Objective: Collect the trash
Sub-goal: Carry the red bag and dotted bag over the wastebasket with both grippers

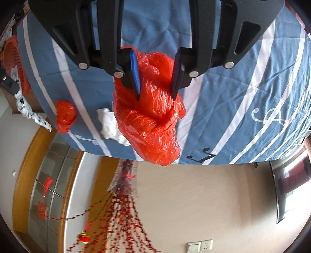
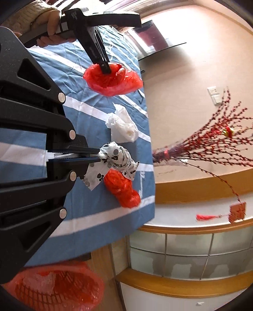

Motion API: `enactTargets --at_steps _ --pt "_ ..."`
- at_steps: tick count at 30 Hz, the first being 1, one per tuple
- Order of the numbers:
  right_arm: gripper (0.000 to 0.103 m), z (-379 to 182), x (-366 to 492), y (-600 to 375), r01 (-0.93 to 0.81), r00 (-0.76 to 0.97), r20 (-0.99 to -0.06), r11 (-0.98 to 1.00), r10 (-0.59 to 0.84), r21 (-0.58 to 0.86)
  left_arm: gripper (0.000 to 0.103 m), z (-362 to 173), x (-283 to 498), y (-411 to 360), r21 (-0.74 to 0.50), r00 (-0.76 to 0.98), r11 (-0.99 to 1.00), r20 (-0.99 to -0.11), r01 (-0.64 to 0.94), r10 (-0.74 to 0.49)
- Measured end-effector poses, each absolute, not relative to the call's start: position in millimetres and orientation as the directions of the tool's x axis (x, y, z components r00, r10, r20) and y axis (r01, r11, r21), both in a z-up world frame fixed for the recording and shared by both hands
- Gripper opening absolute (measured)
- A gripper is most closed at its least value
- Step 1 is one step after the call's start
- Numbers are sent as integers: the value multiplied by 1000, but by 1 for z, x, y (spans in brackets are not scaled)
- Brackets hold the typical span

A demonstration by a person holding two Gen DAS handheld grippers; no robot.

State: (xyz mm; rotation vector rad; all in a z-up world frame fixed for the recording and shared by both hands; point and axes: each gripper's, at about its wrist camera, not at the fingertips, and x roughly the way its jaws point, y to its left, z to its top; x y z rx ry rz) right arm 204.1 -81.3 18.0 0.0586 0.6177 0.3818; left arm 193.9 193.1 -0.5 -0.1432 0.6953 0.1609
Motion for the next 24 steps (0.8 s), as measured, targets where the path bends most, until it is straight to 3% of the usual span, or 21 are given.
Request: enactTargets --at_steps 24 --pt "4 28 162 -198 -127 851 -487 976 198 175 29 9 199 33 -92 753 992 -646 86 -125"
